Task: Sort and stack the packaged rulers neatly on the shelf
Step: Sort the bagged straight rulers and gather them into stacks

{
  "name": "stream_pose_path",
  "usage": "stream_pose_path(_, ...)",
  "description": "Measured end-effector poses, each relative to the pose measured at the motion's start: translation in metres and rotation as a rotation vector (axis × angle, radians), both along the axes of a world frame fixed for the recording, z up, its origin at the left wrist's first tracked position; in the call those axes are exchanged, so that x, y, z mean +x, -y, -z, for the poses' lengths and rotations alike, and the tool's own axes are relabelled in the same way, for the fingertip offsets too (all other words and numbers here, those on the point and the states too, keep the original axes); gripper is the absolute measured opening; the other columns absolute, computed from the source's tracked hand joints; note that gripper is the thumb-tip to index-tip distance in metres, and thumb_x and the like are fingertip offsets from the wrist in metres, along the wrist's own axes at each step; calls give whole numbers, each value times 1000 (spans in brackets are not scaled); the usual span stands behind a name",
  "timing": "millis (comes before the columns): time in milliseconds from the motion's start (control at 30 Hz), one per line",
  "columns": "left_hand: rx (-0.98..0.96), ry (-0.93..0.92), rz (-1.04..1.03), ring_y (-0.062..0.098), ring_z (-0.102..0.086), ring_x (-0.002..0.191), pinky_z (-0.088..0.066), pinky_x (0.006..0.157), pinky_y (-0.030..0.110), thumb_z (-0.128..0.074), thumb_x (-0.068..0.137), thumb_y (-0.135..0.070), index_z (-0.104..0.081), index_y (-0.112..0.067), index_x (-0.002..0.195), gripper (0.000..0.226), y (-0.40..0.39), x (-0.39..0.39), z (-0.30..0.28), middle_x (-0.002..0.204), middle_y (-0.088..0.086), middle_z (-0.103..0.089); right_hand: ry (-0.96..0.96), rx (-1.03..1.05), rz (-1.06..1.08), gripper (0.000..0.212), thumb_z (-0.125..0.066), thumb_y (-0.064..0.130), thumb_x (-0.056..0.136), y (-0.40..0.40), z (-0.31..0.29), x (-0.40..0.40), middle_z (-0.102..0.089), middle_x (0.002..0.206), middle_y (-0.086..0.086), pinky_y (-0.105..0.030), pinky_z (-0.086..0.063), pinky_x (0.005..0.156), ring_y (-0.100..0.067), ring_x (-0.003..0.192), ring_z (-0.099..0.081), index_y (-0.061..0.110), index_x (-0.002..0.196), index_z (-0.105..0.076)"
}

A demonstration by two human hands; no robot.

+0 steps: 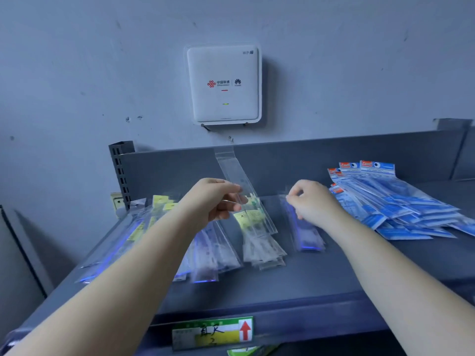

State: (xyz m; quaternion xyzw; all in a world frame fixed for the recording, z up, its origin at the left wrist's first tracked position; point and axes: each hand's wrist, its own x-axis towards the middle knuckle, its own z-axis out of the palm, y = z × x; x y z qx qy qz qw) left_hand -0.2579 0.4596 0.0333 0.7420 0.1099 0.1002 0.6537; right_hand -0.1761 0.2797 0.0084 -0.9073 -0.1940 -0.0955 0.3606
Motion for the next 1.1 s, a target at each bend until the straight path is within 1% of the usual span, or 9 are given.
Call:
stream_pose_path(133,24,-72,85,10,-60,41,-37,35,15,-57,91,-6,-58,-1,91,5,30,25,4,83,20,-61,-170,235,-87,18,-51,23,92,25,-1,8,-62,61,0,-20,-37,48,-16,47,-45,12,82,-60)
stream_pose_path(267,20,-89,140,7,-60,41,-36,36,13,-58,91,-7,-58,-6,82,9,56,44,11,69,9,-61,-302,253,-187,14,-60,20,89,33,8,8,-60,62,0,-16,-25,35,-14,46,-40,8,87,-67)
stream_pose_path(500,196,-77,68,7,-52,41,-34,36,14,-62,90,-18,-62,-10,78,15,70,59,17,69,6,-65,-310,341,-118,17,-60,9,85,38,15,15,-62,63,-8,-23,-28,48,-17,50,-36,9,68,-59)
stream_pose_path(633,375,-46,4,10,-46,49,-32,37,13,-56,90,-13,-61,-15,75,16,67,58,14,72,2,-63,-164,-145,76,28,-56,8,75,40,27,25,-36,57,-6,-24,-23,47,-19,60,-35,9,55,-37)
stream_pose_path(733,425,-4,-11,11,-46,51,-34,40,16,-56,89,-12,-63,-16,76,15,56,47,2,71,0,-64,-119,-293,132,18,-55,5,79,39,27,24,-44,69,-6,-27,-35,49,-29,75,-45,13,65,-46)
stream_pose_path(767,450,9,-16,10,-46,51,-34,40,16,-56,88,-12,-64,-16,77,14,51,41,-3,71,0,-65,-104,-277,126,4,-57,8,81,38,25,23,-55,83,-6,-29,-45,62,-31,86,-53,11,80,-58)
stream_pose_path(833,504,36,-45,10,-46,52,-33,42,17,-57,87,-12,-65,-16,77,13,36,27,-9,70,-2,-64,-92,-222,93,18,-60,14,82,35,24,23,-63,103,-4,-33,-50,83,-26,101,-58,13,100,-62)
stream_pose_path(967,570,38,-133,10,-50,57,-34,45,16,-60,87,-16,-66,-19,78,12,-4,-9,-11,74,-2,-66,-109,-251,59,11,-59,28,83,29,25,23,-63,89,2,-34,-50,82,-22,93,-60,20,90,-59)
stream_pose_path(1100,646,-9,-207,13,-54,64,-36,50,21,-62,88,-19,-68,-18,87,7,-44,-43,-1,85,5,-70,-144,-225,-13,20,-62,33,84,22,26,20,-54,82,10,-26,-40,75,-16,89,-54,21,100,-61)
